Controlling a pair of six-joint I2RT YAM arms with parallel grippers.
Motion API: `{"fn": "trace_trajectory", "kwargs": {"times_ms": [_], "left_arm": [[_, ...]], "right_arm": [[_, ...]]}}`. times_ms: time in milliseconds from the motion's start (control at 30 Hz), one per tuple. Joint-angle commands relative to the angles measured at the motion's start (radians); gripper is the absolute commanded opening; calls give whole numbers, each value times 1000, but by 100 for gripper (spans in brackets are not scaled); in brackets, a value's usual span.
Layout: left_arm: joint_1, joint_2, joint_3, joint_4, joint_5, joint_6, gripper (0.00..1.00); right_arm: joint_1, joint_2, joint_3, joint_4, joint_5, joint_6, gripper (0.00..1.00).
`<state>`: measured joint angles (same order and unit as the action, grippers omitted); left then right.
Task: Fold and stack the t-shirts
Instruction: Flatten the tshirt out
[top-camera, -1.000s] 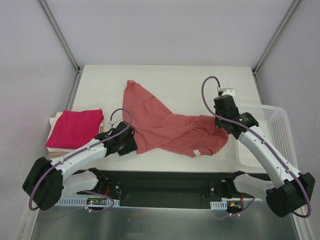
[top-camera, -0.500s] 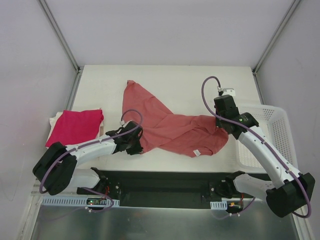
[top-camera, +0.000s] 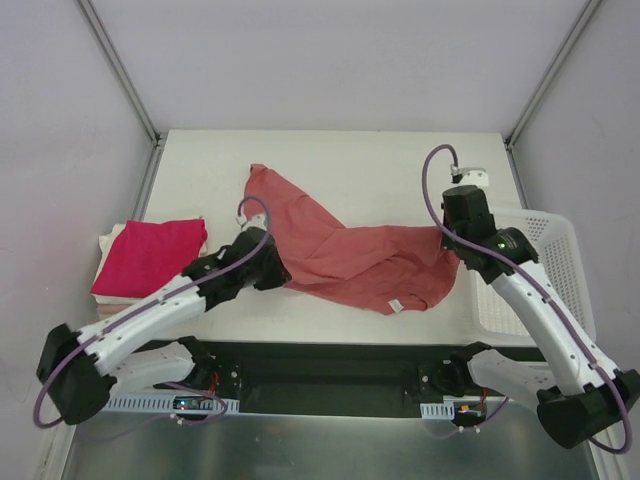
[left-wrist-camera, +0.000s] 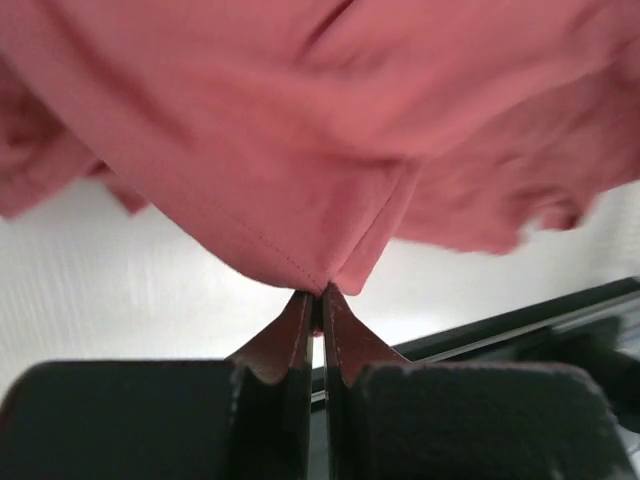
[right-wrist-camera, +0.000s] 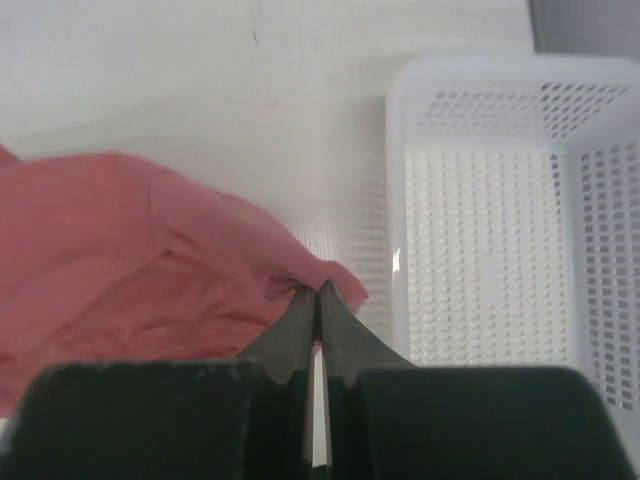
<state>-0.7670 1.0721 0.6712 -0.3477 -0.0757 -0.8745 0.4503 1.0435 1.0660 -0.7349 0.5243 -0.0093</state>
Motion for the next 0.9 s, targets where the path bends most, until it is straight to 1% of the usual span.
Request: {"fn": "trace_trajectory", "kwargs": {"times_ms": [0, 33, 67, 100, 133, 167, 200, 233, 267, 333, 367, 500, 533, 600, 633, 733, 867], "left_arm": [[-11, -193, 276, -83, -162, 149, 0], [-11, -213, 322, -95, -182, 170, 0], [-11, -251, 415, -114, -205, 216, 0], [-11, -267, 465, -123, -213, 238, 0], [-11, -293, 516, -129, -213, 259, 0], [-11, -304, 615, -142, -208, 299, 0], [-11, -313, 663, -143, -190, 316, 0], [-11, -328, 709, -146, -182, 334, 0], [-11, -333, 799, -149, -170, 365, 0], [-11, -340, 887, -160, -142, 390, 0], [-11, -342, 965, -162, -125, 410, 0], [-11, -343, 1134, -171, -1, 422, 0], [-11, -339, 1162, -174, 64, 419, 0], [-11, -336, 1240, -174, 144, 413, 0], [-11, -327, 1278, -175, 199, 407, 0], [-11, -322, 1320, -181, 223, 399, 0], [-11, -319, 1325, -185, 191, 404, 0]], "right_arm": [[-4, -111, 208, -30, 59, -40, 1], [-4, -118, 277, -37, 54, -56, 0], [-4, -140, 310, -41, 51, -66, 1], [-2, -149, 342, -46, 43, -75, 1], [-4, -158, 424, -47, 20, -92, 1], [-4, -172, 466, -63, 4, -99, 1], [-4, -178, 518, -70, -18, -110, 1], [-4, -181, 563, -86, -74, -119, 1], [-4, -186, 668, -98, -108, -147, 1], [-4, -186, 770, -136, -195, -165, 1], [-4, -181, 881, -145, -226, -182, 1], [-4, -181, 1110, -155, -375, -193, 1], [-4, -192, 1140, -140, -436, -190, 1], [-4, -218, 1167, -100, -503, -179, 1], [-4, -252, 1163, -46, -564, -175, 0], [-2, -286, 1160, 24, -613, -156, 1], [-4, -248, 1213, 32, -592, -175, 1]]}}
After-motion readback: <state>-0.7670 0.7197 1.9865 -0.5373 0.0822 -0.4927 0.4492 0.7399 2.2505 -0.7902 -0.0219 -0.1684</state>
